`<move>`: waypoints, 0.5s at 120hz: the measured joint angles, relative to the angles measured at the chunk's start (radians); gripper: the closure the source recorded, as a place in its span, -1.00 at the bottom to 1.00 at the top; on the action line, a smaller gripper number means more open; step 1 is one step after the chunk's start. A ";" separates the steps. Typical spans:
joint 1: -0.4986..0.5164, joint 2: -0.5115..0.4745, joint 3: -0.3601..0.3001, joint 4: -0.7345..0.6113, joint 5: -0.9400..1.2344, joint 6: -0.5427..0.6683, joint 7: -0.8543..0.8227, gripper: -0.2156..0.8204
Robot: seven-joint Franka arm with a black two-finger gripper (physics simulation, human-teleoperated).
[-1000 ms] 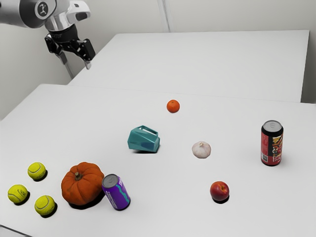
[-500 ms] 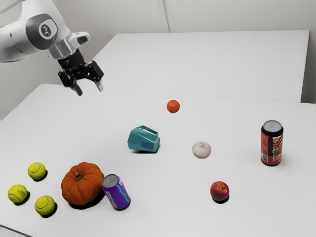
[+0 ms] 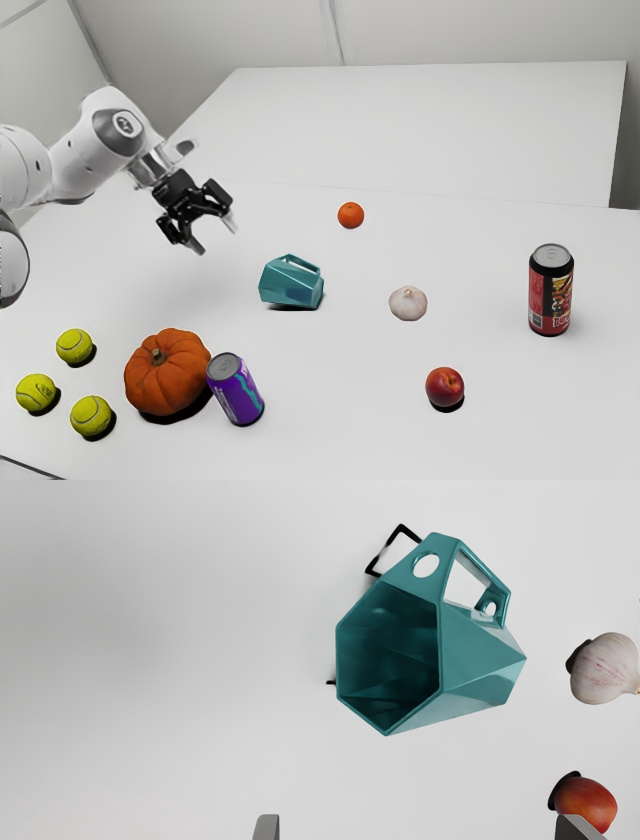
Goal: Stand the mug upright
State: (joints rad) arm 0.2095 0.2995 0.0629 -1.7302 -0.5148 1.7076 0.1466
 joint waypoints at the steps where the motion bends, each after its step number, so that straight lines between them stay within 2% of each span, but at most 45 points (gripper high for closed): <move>1: 0.000 0.004 0.000 0.000 -0.003 0.002 0.002 -0.58; 29: 0.001 0.106 0.000 0.023 -0.096 0.052 0.054 -0.58; 60: -0.004 0.164 -0.009 0.015 -0.208 0.082 0.091 -0.58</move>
State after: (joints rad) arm 0.2050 0.4634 0.0544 -1.7149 -0.7231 1.7894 0.2380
